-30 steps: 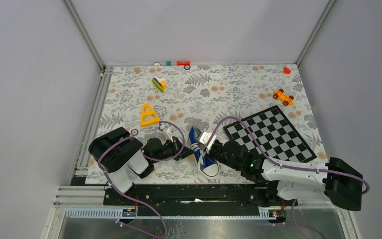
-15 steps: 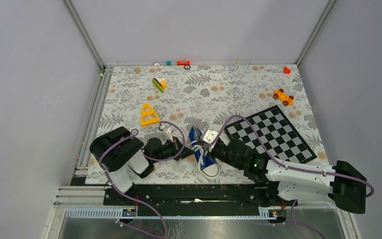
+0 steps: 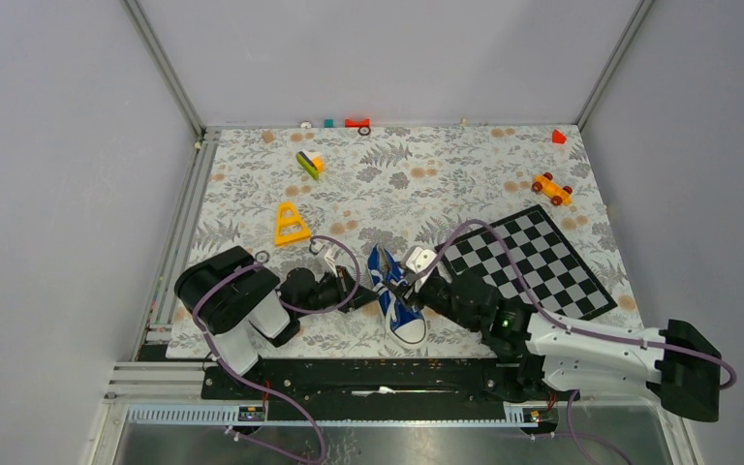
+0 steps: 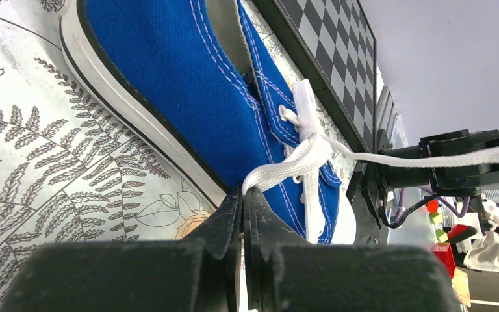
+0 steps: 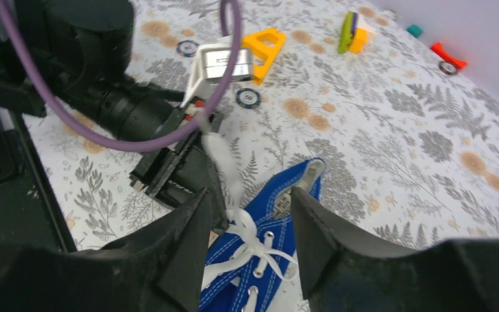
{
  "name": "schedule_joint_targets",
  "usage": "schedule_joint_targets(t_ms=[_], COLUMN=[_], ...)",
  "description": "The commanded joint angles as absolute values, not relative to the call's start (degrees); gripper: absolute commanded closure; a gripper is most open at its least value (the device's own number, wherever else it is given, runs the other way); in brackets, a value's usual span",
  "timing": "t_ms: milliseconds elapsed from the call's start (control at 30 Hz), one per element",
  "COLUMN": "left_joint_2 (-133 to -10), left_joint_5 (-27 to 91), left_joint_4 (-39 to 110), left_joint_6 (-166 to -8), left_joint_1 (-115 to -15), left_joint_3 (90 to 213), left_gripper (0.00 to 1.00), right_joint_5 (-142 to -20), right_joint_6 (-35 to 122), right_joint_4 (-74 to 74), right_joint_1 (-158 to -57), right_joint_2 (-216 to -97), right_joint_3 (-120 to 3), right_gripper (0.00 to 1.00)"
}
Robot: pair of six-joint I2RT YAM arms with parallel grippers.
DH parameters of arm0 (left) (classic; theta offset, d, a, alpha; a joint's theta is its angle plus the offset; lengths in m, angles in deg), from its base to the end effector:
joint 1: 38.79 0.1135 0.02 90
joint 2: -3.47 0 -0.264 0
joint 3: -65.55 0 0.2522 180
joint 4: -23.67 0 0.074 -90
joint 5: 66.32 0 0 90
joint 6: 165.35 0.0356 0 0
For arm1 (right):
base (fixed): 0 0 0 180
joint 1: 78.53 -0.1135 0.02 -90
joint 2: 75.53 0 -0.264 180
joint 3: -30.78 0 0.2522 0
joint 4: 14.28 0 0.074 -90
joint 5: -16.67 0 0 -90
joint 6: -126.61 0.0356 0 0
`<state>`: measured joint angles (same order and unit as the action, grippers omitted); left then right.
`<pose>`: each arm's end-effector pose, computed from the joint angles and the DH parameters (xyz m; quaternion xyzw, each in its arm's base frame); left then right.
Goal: Tie the shoes
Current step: Tie the shoelace on the shoe.
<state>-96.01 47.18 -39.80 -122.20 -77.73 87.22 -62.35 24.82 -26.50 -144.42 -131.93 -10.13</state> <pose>0.1622 -0.1493 0.1010 0.0713 0.7801 -0.5265 0.3304 0.0984 0.2033 0.2598 -0.4027 0.6049 0.2489 0.6404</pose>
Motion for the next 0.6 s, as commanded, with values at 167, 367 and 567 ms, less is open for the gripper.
schedule_joint_targets(t_ms=[167, 367, 567], left_joint_2=[-92.91, -92.8, -93.85], left_joint_5=[48.14, 48.03, 47.95], left_joint_4=[-43.01, -42.61, -43.41], left_joint_6=[-121.4, -121.07, -121.12], left_joint_1=[-77.32, -77.34, -77.37], left_joint_3=[86.96, 86.86, 86.7], left_gripper=[1.0, 1.0, 1.0], right_joint_5=[-70.81, -79.35, -92.17], right_joint_6=[60.32, 74.16, 81.49], right_joint_4=[-18.47, -18.94, -28.55], right_joint_1=[-122.8, -114.57, -112.55], right_joint_2=[-119.05, -122.43, -137.31], right_joint_3=[-3.27, 0.72, -0.48], right_gripper=[0.44, 0.41, 0.6])
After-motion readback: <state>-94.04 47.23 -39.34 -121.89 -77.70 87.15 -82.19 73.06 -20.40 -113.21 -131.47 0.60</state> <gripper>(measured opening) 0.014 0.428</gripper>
